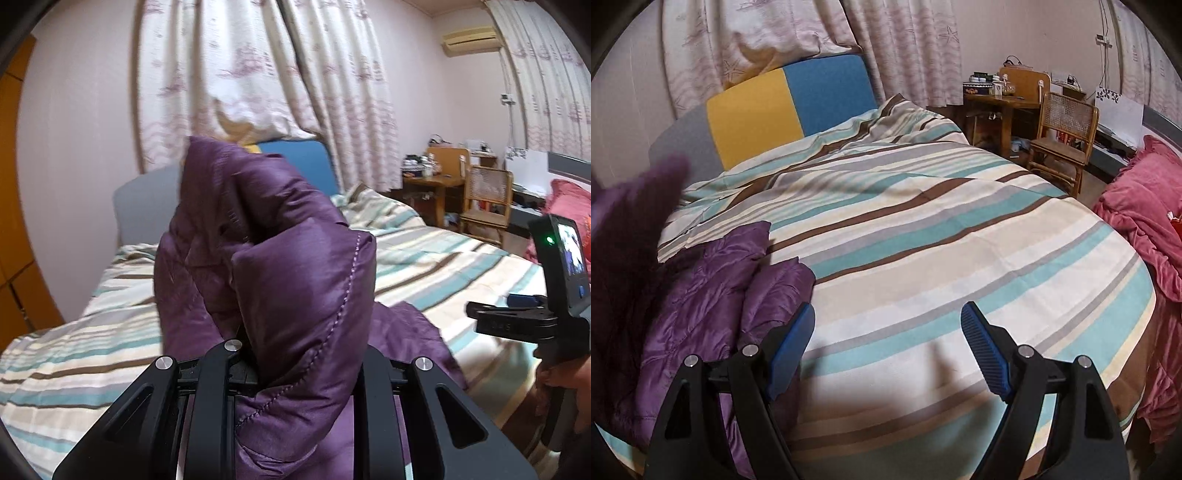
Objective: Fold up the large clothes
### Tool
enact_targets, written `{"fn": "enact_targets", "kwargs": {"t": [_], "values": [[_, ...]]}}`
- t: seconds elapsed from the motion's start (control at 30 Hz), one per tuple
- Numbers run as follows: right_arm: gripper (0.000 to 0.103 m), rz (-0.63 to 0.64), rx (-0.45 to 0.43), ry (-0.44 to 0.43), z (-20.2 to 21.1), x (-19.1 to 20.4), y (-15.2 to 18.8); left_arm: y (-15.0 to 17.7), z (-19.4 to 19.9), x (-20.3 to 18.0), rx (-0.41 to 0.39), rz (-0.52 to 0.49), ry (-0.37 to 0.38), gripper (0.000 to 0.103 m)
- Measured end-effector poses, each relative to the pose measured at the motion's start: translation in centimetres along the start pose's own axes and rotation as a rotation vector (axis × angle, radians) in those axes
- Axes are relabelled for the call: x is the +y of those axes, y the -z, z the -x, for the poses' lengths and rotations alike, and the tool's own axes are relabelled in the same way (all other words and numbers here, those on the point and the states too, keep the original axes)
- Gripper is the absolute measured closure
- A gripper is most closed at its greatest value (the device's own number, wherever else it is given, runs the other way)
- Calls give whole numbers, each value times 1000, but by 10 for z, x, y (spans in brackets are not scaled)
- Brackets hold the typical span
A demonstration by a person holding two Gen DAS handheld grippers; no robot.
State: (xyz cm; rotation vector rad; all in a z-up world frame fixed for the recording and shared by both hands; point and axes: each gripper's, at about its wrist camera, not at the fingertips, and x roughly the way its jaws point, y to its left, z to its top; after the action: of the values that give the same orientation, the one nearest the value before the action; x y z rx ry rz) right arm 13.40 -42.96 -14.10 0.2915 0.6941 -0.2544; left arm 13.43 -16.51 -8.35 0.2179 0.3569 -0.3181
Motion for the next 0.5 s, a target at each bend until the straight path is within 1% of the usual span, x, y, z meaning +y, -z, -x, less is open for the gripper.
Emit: {"fn": "enact_targets", "kwargs": {"t": [0.07,0.13,0.23,0.27,0.33,0.4,0.5], "values": [[22,-2,0,2,0,-1,0,3,-7,-11,18,-10,26,84],[22,-4,-2,6,3,1,2,8,-14,-22,36,-18,68,83],[22,-21,-2,13,3,-5,0,19,-25,-39,90,-43,113,79],[22,-30,-1,14,2,-9,-1,22,-28,-43,105,-43,127,77],[22,-49,-2,17,1,-14,-4,30,-34,-48,136,-31,159,77],[22,-58,-8,23,3,-18,-6,36,-39,-52,146,-14,195,77],[22,-64,-8,29,3,-20,-6,42,-47,-60,164,-27,244,77]]}}
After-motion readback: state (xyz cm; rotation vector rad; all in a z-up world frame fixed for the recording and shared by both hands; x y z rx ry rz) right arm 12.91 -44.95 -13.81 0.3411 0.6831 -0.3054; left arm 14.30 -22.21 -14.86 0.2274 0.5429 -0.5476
